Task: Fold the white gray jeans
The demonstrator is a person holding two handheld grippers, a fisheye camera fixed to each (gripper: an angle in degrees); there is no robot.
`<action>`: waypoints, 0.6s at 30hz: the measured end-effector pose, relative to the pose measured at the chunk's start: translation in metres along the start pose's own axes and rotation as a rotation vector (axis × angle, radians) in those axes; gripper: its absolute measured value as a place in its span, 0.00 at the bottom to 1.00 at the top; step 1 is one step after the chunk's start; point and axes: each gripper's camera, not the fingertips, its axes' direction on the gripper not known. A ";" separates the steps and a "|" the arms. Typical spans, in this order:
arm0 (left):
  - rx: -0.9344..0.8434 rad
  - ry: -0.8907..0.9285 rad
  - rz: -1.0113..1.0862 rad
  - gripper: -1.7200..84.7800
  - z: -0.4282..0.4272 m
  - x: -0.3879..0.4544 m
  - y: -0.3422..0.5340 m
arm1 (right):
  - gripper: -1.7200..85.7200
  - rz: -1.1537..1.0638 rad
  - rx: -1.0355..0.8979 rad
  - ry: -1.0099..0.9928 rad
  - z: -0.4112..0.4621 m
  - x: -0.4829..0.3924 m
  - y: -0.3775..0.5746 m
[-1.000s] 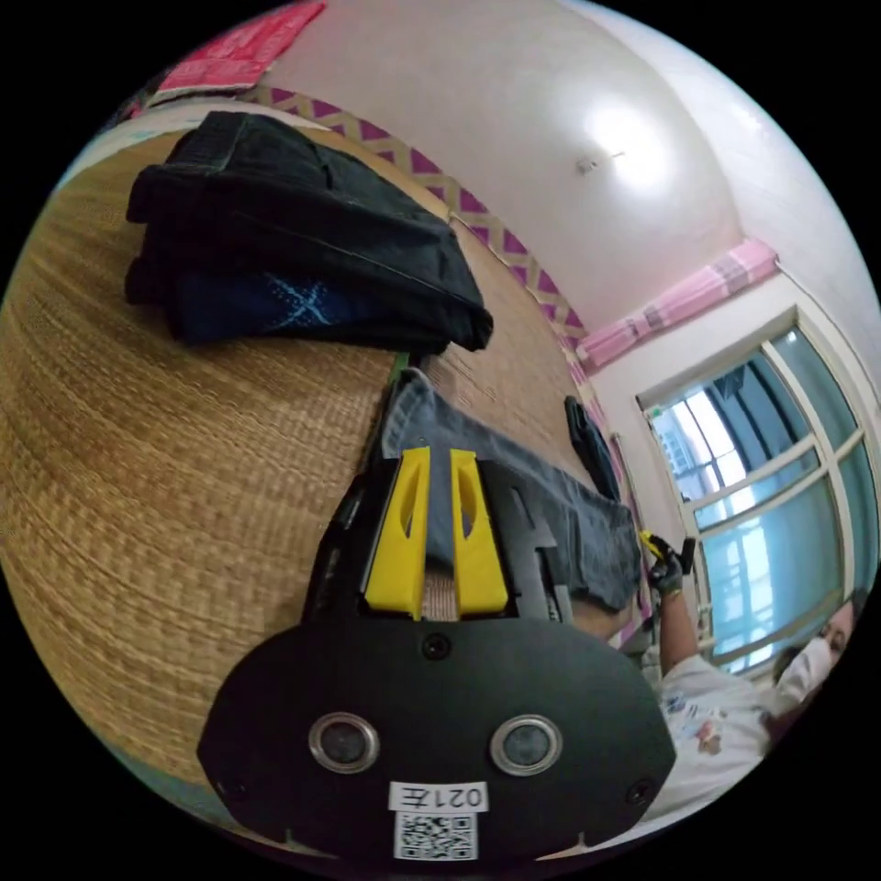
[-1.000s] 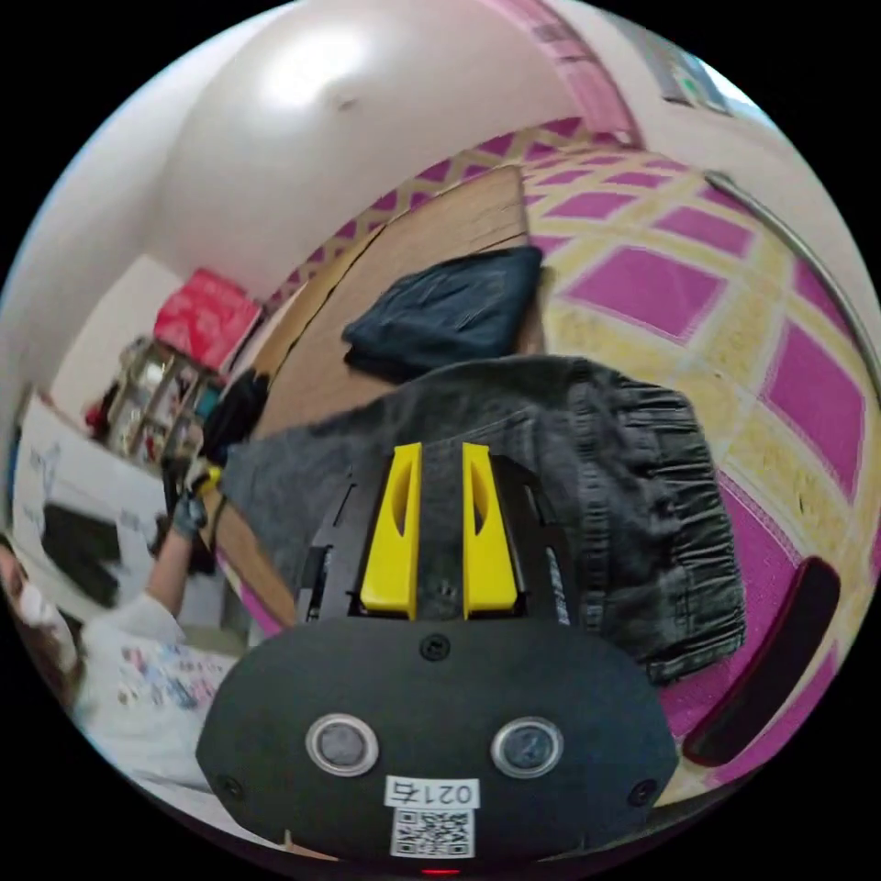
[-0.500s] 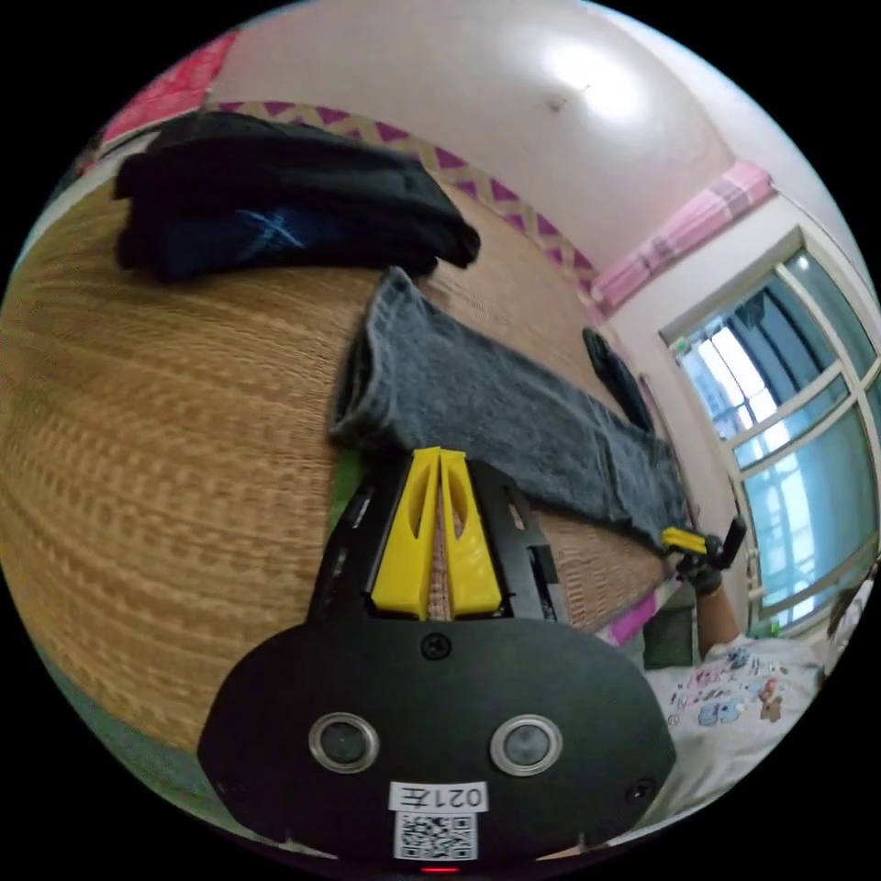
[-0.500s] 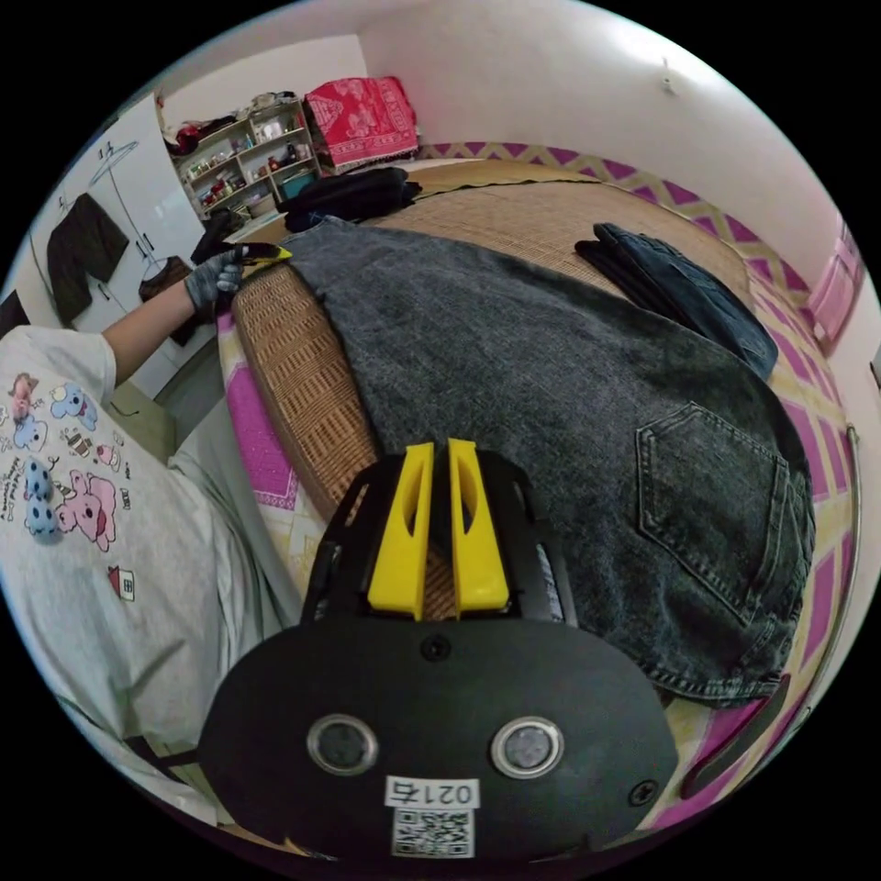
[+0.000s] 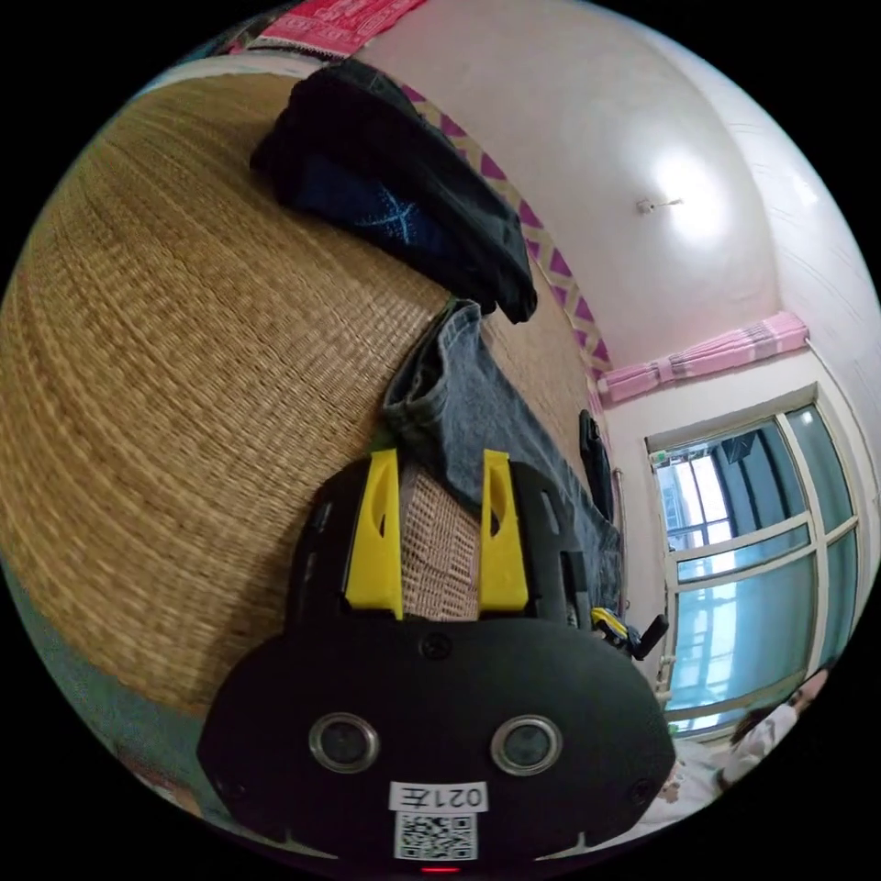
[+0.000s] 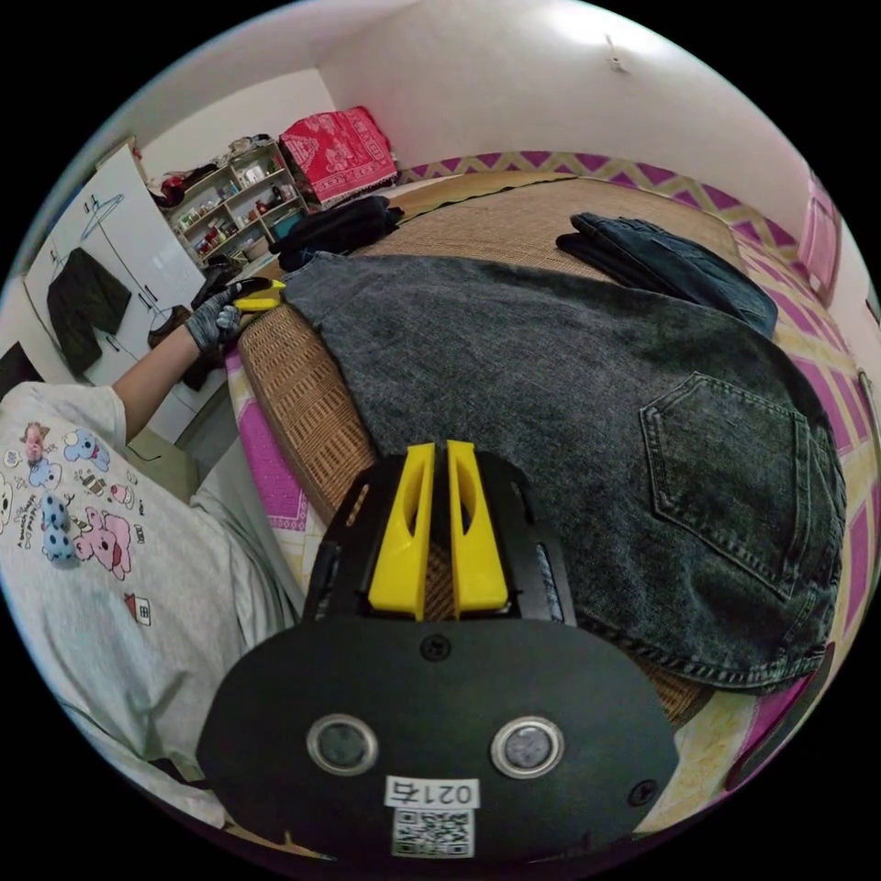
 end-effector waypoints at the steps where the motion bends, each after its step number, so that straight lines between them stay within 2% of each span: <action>1: 0.022 -0.005 -0.020 0.15 0.010 -0.005 -0.001 | 0.04 0.001 0.000 -0.001 -0.001 0.002 0.002; 7: 0.148 0.114 -0.020 0.03 0.051 -0.026 0.010 | 0.05 0.023 0.006 -0.045 -0.007 0.018 0.008; 11: 0.177 0.182 0.021 0.02 0.065 -0.022 0.021 | 0.08 0.068 0.069 -0.151 -0.023 0.041 0.018; 14: 0.157 0.069 0.063 0.01 0.083 0.000 0.027 | 0.08 0.152 0.228 -0.229 -0.054 0.063 0.040; 16: 0.088 -0.143 0.105 0.01 0.109 0.016 0.031 | 0.08 0.204 0.314 -0.239 -0.073 0.073 0.057; 18: 0.058 -0.255 0.162 0.01 0.135 0.023 0.038 | 0.07 0.232 0.364 -0.244 -0.087 0.080 0.073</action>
